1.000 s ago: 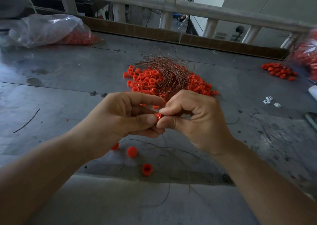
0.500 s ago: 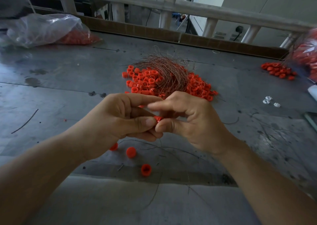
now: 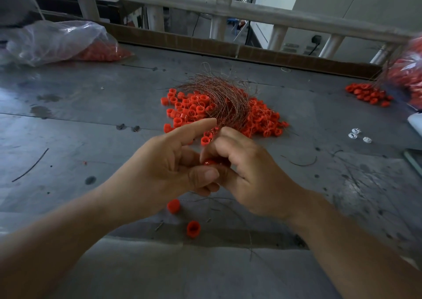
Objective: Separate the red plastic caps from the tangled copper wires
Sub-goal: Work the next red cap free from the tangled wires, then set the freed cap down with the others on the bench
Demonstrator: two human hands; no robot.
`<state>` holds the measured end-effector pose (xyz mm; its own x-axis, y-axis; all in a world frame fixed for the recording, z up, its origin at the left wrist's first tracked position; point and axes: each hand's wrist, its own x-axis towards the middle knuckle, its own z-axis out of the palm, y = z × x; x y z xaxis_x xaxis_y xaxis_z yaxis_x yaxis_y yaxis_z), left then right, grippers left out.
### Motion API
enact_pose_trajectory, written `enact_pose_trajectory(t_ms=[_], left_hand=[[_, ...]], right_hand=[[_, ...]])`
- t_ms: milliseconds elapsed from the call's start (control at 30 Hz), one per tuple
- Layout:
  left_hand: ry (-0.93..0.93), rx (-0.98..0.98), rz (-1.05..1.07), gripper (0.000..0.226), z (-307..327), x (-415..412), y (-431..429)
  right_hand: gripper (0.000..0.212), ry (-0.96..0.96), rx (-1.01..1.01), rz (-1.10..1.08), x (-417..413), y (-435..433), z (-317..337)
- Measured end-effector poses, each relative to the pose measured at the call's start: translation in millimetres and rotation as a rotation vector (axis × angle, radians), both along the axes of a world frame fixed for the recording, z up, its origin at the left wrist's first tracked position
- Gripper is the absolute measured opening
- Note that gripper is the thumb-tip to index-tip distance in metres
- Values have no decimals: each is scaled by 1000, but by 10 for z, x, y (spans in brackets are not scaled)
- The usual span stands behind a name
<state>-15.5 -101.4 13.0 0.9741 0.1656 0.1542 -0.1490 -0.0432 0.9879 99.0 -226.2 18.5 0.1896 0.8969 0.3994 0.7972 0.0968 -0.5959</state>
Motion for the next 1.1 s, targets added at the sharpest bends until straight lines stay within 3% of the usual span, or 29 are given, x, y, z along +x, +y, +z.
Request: enact_pose_trajectory(t_ms=[167, 400, 567, 633, 767, 867, 967, 1100], left_hand=[[-47, -65, 10, 67, 43, -47, -60], [46, -160, -25, 64, 118, -29, -3], [26, -232, 58, 41, 126, 17, 61], [-24, -331, 80, 38, 141, 19, 98], [-52, -393, 74, 35, 159, 18, 140], [-22, -327, 85, 35, 151, 16, 177], [33, -201, 136, 6, 156, 6, 172], [165, 228, 223, 15, 105, 22, 137]], right_hand=[[5, 38, 73, -7, -51, -5, 23], [11, 182, 43, 9, -45, 0, 52], [39, 470, -19, -7, 28, 1, 64], [36, 579, -46, 0, 59, -12, 67], [17, 556, -51, -29, 88, -37, 97], [15, 436, -73, -73, 149, -77, 149], [16, 302, -113, -110, 208, -118, 173], [16, 84, -233, -125, 223, -132, 154]])
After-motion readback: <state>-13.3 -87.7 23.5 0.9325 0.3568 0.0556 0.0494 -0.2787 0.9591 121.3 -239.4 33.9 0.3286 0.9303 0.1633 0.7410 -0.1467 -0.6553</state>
